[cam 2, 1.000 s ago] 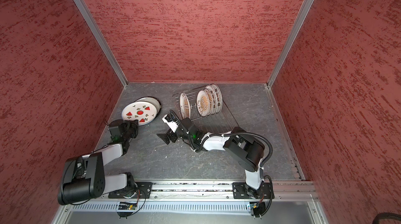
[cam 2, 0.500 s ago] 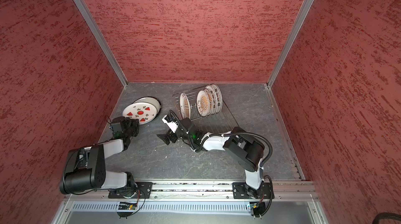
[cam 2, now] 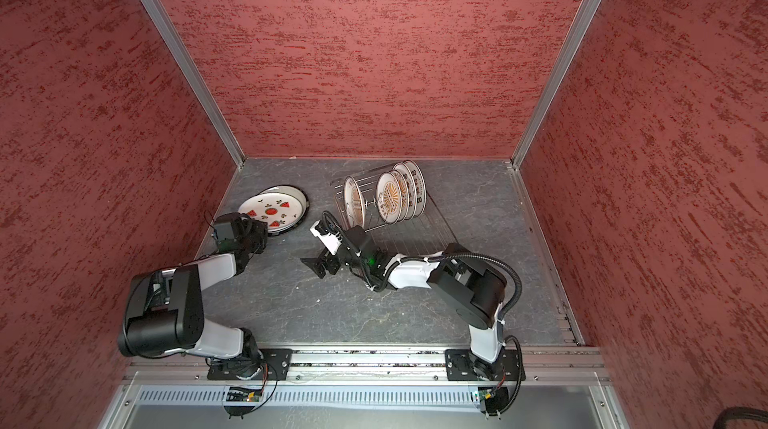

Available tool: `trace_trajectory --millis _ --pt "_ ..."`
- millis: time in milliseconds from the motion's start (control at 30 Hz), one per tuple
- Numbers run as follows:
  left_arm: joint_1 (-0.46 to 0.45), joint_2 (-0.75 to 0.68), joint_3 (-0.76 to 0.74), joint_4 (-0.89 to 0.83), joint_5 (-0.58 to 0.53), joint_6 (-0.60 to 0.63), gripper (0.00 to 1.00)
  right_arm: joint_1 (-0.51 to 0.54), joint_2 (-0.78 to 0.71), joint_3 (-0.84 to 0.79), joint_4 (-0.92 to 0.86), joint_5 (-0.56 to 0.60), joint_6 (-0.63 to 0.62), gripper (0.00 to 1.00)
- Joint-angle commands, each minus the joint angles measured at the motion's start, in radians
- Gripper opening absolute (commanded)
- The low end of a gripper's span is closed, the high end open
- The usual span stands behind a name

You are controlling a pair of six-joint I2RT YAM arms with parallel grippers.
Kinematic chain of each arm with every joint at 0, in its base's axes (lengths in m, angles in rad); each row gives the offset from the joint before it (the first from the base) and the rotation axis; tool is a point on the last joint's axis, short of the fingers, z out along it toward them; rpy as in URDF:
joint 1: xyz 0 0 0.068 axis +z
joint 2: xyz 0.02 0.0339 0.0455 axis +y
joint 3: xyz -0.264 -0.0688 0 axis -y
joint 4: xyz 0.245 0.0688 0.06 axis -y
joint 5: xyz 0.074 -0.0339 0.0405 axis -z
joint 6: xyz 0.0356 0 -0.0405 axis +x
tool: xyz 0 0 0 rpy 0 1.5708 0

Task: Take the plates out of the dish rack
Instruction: 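Open the left gripper and release the watermelon plate on the stack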

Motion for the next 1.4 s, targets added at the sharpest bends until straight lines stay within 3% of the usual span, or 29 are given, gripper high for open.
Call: trace_trajectory --millis 0,67,600,633,667,700,1367 --pt "0.0 0.007 0.035 -0.027 -0.013 0.007 0.2 0.007 0.012 0.04 -0.01 -0.013 -0.028 0.99" --pt "0.0 0.011 0.046 -0.056 -0.023 0.008 0.29 0.007 0.02 0.048 -0.021 -0.002 -0.031 0.99" --pt "-0.002 0.036 0.105 -0.197 -0.085 0.02 0.36 0.008 0.019 0.052 -0.032 0.015 -0.038 0.99" --pt "-0.004 0.029 0.102 -0.203 -0.097 0.021 0.38 0.008 0.019 0.049 -0.029 0.015 -0.036 0.99" --pt "-0.005 0.023 0.101 -0.205 -0.102 0.022 0.49 0.008 0.016 0.046 -0.028 0.015 -0.036 0.99" --pt "-0.006 0.016 0.1 -0.208 -0.108 0.026 0.52 0.008 0.014 0.043 -0.025 0.014 -0.036 0.99" --pt "-0.026 -0.03 0.109 -0.258 -0.155 0.034 0.51 0.008 0.005 0.024 -0.017 0.029 -0.036 0.99"
